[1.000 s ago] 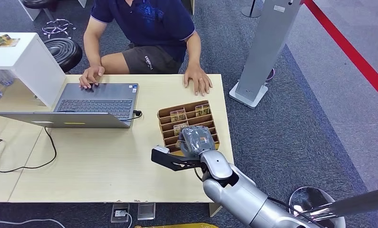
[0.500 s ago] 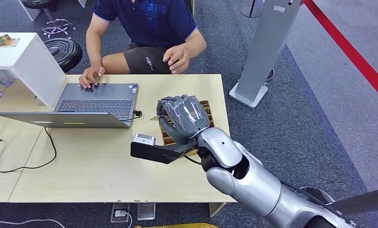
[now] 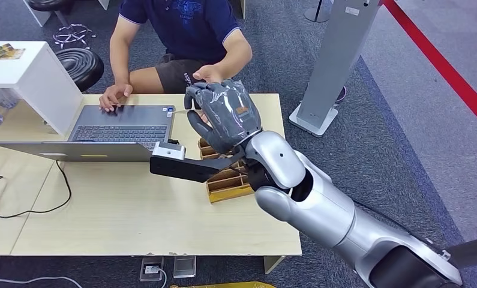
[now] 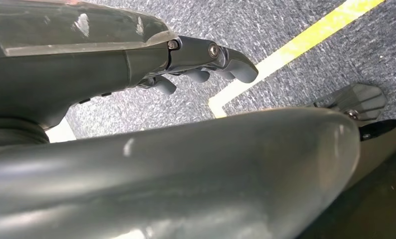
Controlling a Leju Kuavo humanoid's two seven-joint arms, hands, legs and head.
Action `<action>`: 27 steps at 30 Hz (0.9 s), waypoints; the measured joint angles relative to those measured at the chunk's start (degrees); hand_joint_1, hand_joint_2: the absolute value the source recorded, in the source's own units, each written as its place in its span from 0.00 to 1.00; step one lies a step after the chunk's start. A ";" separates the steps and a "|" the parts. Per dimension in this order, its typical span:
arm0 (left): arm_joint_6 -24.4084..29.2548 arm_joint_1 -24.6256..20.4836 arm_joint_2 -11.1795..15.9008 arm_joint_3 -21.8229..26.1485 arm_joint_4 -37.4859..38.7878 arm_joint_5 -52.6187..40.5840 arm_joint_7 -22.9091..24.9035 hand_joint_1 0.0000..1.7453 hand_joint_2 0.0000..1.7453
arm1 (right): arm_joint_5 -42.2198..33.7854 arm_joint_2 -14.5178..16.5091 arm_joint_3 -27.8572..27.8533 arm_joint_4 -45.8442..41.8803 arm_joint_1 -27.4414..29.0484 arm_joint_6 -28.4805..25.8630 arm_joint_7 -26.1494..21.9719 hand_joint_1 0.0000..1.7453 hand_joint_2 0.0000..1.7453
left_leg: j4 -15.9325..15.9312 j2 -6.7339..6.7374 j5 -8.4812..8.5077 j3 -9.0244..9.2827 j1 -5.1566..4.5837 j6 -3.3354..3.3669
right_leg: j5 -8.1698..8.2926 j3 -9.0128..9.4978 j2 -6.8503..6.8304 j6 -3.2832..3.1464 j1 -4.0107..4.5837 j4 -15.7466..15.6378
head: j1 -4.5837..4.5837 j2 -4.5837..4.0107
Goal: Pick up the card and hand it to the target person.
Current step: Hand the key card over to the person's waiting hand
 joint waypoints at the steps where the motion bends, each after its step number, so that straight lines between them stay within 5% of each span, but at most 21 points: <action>1: -0.10 -0.03 -0.03 0.00 0.00 -0.15 0.01 0.00 0.00 | 0.39 0.90 0.34 2.58 -0.83 -1.00 -0.73 0.94 1.00 | 0.00 -0.01 0.01 -0.01 0.00 0.01 | 0.00 0.00 -0.01 0.00 0.00 0.00 | -0.01 -0.01; 7: -0.55 -0.23 -0.23 -0.02 0.10 -0.96 -0.03 0.00 0.00 | 1.89 7.61 3.18 22.87 -6.15 -4.53 -4.13 0.94 1.00 | 0.00 -0.08 0.03 -0.05 0.01 0.01 | 0.00 -0.03 -0.07 0.00 0.01 0.03 | -0.04 -0.01; 13: -0.60 -0.20 -0.31 -0.02 0.16 -0.80 0.62 0.00 0.00 | 2.26 11.51 4.73 34.16 -7.36 -5.98 -5.38 0.94 1.00 | 0.00 -0.10 0.02 -0.11 0.01 0.02 | -0.01 -0.07 -0.08 0.00 0.01 0.01 | 0.07 0.00; 27: -0.75 -0.12 -0.41 -0.03 0.27 -0.16 0.22 0.00 0.00 | 3.72 14.11 6.97 44.16 -9.44 -6.51 -3.76 0.94 1.00 | 0.01 -0.07 0.03 -0.08 0.02 0.02 | 0.00 -0.08 -0.08 0.00 0.01 -0.01 | 0.02 -0.01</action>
